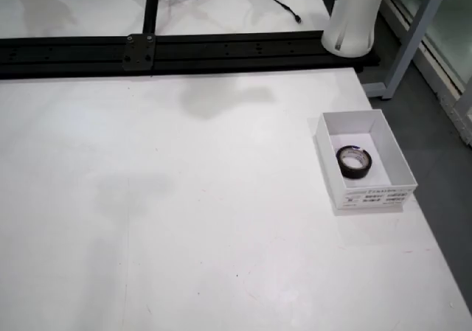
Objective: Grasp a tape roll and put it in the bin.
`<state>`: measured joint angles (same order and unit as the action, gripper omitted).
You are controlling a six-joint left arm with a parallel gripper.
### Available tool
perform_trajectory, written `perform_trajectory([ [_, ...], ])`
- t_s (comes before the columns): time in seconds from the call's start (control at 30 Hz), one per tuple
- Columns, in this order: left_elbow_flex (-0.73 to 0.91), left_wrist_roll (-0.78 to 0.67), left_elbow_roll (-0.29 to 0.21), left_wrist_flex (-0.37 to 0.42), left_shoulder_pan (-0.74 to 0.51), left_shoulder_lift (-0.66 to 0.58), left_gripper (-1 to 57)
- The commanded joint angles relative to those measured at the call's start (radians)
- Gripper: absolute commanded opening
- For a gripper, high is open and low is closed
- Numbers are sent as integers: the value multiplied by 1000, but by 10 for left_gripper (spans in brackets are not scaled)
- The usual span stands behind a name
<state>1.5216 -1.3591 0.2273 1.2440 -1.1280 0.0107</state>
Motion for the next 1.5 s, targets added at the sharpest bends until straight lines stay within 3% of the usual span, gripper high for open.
perform_trajectory([
  [0.03,0,0,1,0,54,0,-4],
  [0.37,0,0,3,0,73,-2,-4],
  [1.03,0,0,3,0,-4,0,-4],
  [1.5,0,0,3,0,33,0,-4],
])
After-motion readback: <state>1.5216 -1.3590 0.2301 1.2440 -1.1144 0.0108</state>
